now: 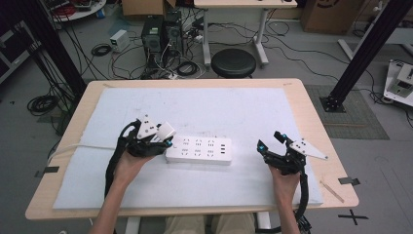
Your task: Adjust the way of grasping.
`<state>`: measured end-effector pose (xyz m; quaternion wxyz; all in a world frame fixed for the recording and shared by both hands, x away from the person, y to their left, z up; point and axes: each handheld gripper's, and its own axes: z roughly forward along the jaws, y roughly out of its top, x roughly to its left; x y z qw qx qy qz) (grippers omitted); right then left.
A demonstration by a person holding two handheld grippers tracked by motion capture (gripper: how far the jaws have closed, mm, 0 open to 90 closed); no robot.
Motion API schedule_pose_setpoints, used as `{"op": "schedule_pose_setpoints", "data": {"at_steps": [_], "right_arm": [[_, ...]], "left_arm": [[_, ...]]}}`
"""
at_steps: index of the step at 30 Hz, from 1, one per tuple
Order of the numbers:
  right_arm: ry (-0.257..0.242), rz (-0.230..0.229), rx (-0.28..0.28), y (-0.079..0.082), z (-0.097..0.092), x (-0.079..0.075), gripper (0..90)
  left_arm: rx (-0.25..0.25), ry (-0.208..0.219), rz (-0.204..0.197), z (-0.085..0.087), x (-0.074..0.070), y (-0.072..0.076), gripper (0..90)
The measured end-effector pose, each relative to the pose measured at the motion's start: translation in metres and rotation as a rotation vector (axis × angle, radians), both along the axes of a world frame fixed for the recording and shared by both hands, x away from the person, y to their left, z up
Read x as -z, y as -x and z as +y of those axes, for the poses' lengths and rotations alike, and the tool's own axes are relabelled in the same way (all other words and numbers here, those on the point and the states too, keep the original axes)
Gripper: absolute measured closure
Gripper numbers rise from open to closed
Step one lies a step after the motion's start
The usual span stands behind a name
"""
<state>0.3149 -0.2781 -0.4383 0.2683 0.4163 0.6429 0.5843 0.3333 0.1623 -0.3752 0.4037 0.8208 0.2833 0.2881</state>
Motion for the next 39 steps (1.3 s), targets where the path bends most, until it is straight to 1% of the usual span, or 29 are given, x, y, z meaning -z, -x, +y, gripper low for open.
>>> {"op": "schedule_pose_setpoints", "data": {"at_steps": [1,2,3,4,5,6,7,8,10,12,13,14,15,16,17,21,22,24,26,28,29,31,32,34,35,36,37,38,39], "right_arm": [[0.0,0.0,0.0,0.0,0.0,0.0,20.5],[-0.001,0.012,-0.002,0.0,0.0,0.0,20.5],[-0.001,0.012,-0.002,0.0,0.0,0.0,20.5],[0.006,0.035,-0.017,-0.002,0.002,-0.001,20.5],[-0.001,0.047,-0.047,-0.002,0.004,-0.002,20.5],[-0.001,0.047,-0.047,-0.002,0.004,-0.002,20.5],[-0.01,0.056,-0.058,-0.001,0.004,-0.002,20.5],[-0.037,0.095,-0.159,-0.002,0.007,-0.005,20.5],[-0.022,0.095,-0.198,0.001,0.012,-0.009,20.5],[-0.037,0.109,-0.249,0.003,0.015,-0.015,20.5],[-0.037,0.109,-0.249,0.003,0.015,-0.015,20.5],[-0.046,0.115,-0.276,0.004,0.016,-0.017,20.5],[-0.046,0.115,-0.276,0.004,0.016,-0.017,20.5],[-0.048,0.112,-0.33,0.005,0.021,-0.025,20.5],[-0.054,0.118,-0.348,0.005,0.022,-0.028,20.5],[-0.086,0.142,-0.442,0.002,0.028,-0.037,20.5],[-0.078,0.141,-0.472,0.0,0.03,-0.038,20.5],[-0.059,0.154,-0.505,0.0,0.036,-0.043,20.5],[-0.065,0.168,-0.554,0.0,0.042,-0.046,20.5],[-0.065,0.17,-0.593,-0.001,0.049,-0.05,20.5],[-0.058,0.167,-0.607,-0.001,0.052,-0.052,20.5],[-0.052,0.174,-0.624,0.0,0.059,-0.056,20.5],[-0.05,0.169,-0.636,-0.001,0.061,-0.058,20.5],[-0.056,0.18,-0.655,-0.003,0.066,-0.059,20.5],[-0.056,0.18,-0.655,-0.003,0.066,-0.059,20.5],[-0.063,0.188,-0.662,-0.003,0.068,-0.06,20.5],[-0.082,0.191,-0.685,-0.005,0.071,-0.06,20.5],[-0.084,0.188,-0.694,-0.005,0.072,-0.06,20.5],[-0.108,0.197,-0.718,-0.006,0.074,-0.059,20.5]], "left_arm": [[0.0,0.0,0.0,0.0,0.0,0.0,42.5],[0.008,-0.014,-0.032,-0.008,0.003,0.007,42.5],[0.008,-0.014,-0.032,-0.008,0.003,0.007,42.5],[0.02,-0.042,-0.069,-0.017,0.006,0.013,42.5],[0.025,-0.061,-0.086,-0.02,0.007,0.016,42.5],[0.025,-0.061,-0.086,-0.02,0.007,0.016,42.5],[0.036,-0.095,-0.141,-0.029,0.012,0.024,42.5],[0.04,-0.104,-0.154,-0.032,0.013,0.026,42.5],[0.048,-0.105,-0.186,-0.037,0.015,0.03,42.5],[0.057,-0.109,-0.222,-0.041,0.016,0.034,42.6],[0.057,-0.109,-0.222,-0.041,0.016,0.034,42.6],[0.057,-0.109,-0.222,-0.041,0.016,0.034,42.6],[0.058,-0.121,-0.27,-0.045,0.017,0.039,42.6],[0.061,-0.125,-0.295,-0.046,0.017,0.042,42.6],[0.063,-0.126,-0.316,-0.048,0.018,0.044,42.5],[0.078,-0.169,-0.413,-0.054,0.018,0.055,42.5],[0.083,-0.173,-0.435,-0.055,0.018,0.057,42.6],[0.099,-0.182,-0.473,-0.058,0.018,0.063,42.6],[0.123,-0.191,-0.516,-0.062,0.019,0.068,42.6],[0.129,-0.203,-0.557,-0.067,0.02,0.073,42.5],[0.133,-0.213,-0.567,-0.069,0.02,0.075,42.5],[0.147,-0.205,-0.588,-0.074,0.022,0.078,42.5],[0.157,-0.209,-0.611,-0.076,0.022,0.08,42.5],[0.175,-0.214,-0.639,-0.08,0.022,0.083,42.5],[0.175,-0.214,-0.639,-0.08,0.022,0.083,42.5],[0.18,-0.222,-0.662,-0.084,0.023,0.085,42.5],[0.181,-0.225,-0.668,-0.085,0.024,0.086,42.5],[0.183,-0.221,-0.672,-0.087,0.024,0.086,42.5],[0.182,-0.212,-0.679,-0.089,0.025,0.086,42.5]]}}
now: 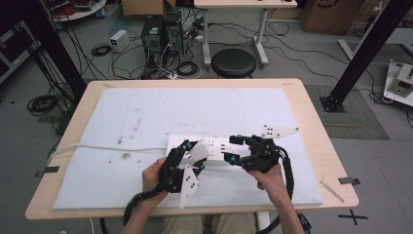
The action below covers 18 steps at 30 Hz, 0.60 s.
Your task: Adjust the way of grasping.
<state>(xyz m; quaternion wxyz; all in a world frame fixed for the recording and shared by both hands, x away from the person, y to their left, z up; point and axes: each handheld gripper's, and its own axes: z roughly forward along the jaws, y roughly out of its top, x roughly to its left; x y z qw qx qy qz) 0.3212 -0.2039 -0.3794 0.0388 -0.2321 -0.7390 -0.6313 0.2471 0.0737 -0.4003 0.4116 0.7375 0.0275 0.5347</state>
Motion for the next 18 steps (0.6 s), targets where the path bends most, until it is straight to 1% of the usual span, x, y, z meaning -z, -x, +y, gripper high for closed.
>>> {"op": "schedule_pose_setpoints", "data": {"at_steps": [1,4,5,6,7,8,10,11,12,16,17,18], "right_arm": [[-0.005,0.008,-0.008,0.0,0.001,0.0,20.5],[-0.013,0.025,-0.023,-0.001,0.006,0.001,20.6],[-0.014,0.036,-0.031,0.0,0.008,0.002,20.6],[-0.021,0.036,-0.034,-0.001,0.01,0.002,20.6],[-0.023,0.046,-0.041,-0.001,0.012,0.003,20.8],[-0.023,0.045,-0.048,-0.001,0.014,0.003,21.0],[-0.028,0.044,-0.053,-0.002,0.016,0.003,21.1],[-0.024,0.049,-0.055,-0.002,0.018,0.003,21.1],[-0.024,0.05,-0.062,-0.002,0.023,0.004,21.1],[-0.013,0.06,-0.061,-0.003,0.027,0.004,21.1],[-0.016,0.052,-0.063,-0.004,0.029,0.005,21.1],[-0.015,0.06,-0.061,-0.003,0.029,0.005,21.1]], "left_arm": [[0.003,0.007,-0.01,-0.002,0.0,0.0,42.5],[0.008,0.043,-0.012,-0.005,0.002,0.001,42.5],[0.015,0.051,-0.017,-0.006,0.002,0.001,42.5],[0.021,0.066,-0.015,-0.007,0.003,0.001,42.5],[0.028,0.07,-0.016,-0.008,0.003,0.001,42.5],[0.034,0.075,-0.015,-0.01,0.003,0.001,42.5],[0.035,0.072,-0.018,-0.011,0.003,0.001,42.5],[0.04,0.064,-0.027,-0.014,0.004,0.001,42.5],[0.04,0.063,-0.029,-0.014,0.004,0.001,42.5],[0.048,0.061,-0.032,-0.02,0.005,0.002,42.5],[0.051,0.06,-0.034,-0.021,0.005,0.002,42.5],[0.053,0.058,-0.036,-0.022,0.006,0.002,42.5]]}}
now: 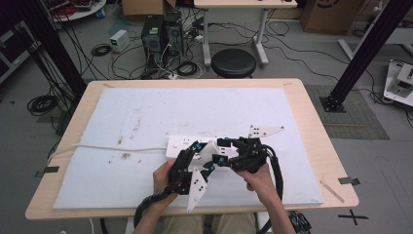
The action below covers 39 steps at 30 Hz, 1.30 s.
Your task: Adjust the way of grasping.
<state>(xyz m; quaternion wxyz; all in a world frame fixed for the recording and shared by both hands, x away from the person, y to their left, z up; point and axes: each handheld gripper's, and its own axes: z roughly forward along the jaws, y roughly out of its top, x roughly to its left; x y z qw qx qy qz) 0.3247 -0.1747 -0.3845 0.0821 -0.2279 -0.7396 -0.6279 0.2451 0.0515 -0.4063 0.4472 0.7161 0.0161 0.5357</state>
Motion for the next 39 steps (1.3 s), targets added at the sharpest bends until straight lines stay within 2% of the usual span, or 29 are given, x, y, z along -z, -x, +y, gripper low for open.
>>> {"op": "schedule_pose_setpoints", "data": {"at_steps": [3,4,5,11,14,21,24,39], "right_arm": [[-0.006,0.007,-0.002,-0.0014,0.0008,0.0012,21.2],[-0.011,0.021,0.0,-0.0018,0.0007,0.0021,26.5],[-0.016,0.017,-0.006,-0.0021,0.0004,0.0026,29.0],[-0.021,0.019,-0.005,-0.0022,0.0008,0.0049,29.9],[-0.021,0.013,-0.005,-0.0015,0.0001,0.0062,36.4],[-0.025,0.015,-0.012,-0.0014,-0.0002,0.0067,41.9],[-0.022,0.007,-0.024,-0.0007,0.0002,0.0063,49.4],[-0.027,-0.003,-0.034,-0.0009,-0.0015,0.0066,61.0]], "left_arm": [[-0.002,-0.008,-0.008,-0.0025,0.0008,0.0005,42.5],[0.001,-0.002,-0.005,-0.0033,0.0013,0.0008,42.5],[0.004,-0.004,-0.006,-0.0038,0.0013,0.0009,42.5],[0.006,-0.006,-0.006,-0.0062,0.0017,0.0007,42.5],[0.007,-0.008,-0.011,-0.0066,0.0016,0.001,42.5],[0.012,-0.01,-0.008,-0.008,0.0018,0.001,42.5],[0.013,-0.016,-0.012,-0.0098,0.0018,0.0008,42.5],[0.038,-0.014,-0.017,-0.0095,0.0011,0.001,42.5]]}}
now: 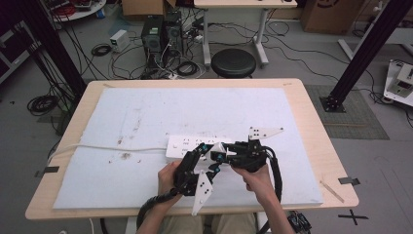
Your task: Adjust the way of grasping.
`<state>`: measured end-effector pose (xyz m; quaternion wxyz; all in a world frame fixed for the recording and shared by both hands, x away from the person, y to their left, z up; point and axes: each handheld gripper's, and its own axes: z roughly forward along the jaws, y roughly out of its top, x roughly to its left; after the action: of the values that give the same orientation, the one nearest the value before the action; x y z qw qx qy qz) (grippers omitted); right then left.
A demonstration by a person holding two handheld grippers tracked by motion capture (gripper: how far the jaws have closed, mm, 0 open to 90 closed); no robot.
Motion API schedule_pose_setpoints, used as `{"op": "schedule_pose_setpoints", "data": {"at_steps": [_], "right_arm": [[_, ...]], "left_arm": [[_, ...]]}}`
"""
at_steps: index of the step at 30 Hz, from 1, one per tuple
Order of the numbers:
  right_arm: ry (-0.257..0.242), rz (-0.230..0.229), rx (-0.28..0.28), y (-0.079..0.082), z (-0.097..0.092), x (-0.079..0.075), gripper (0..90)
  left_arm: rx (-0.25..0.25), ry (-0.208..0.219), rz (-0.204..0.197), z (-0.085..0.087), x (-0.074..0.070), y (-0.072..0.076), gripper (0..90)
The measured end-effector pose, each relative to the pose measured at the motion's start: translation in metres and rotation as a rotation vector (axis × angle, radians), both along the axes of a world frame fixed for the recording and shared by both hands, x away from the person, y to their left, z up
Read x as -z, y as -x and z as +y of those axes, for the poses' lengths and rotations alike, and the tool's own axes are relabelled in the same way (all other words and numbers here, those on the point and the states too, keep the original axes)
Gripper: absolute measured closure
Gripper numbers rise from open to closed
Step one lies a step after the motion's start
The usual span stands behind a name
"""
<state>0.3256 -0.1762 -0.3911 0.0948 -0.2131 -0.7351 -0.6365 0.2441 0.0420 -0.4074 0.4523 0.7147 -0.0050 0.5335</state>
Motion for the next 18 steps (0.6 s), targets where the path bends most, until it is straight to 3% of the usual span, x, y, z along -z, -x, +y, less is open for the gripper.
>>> {"op": "schedule_pose_setpoints", "data": {"at_steps": [7,18], "right_arm": [[-0.008,0.014,-0.01,-0.001,-0.0007,0.0024,62.9],[0.025,0.015,0.041,0.002,0.0,0.0069,63.1]], "left_arm": [[0.015,-0.029,0.005,0.0015,0.0003,-0.0015,42.5],[0.006,-0.029,0.037,-0.001,0.0028,-0.0038,42.2]]}}
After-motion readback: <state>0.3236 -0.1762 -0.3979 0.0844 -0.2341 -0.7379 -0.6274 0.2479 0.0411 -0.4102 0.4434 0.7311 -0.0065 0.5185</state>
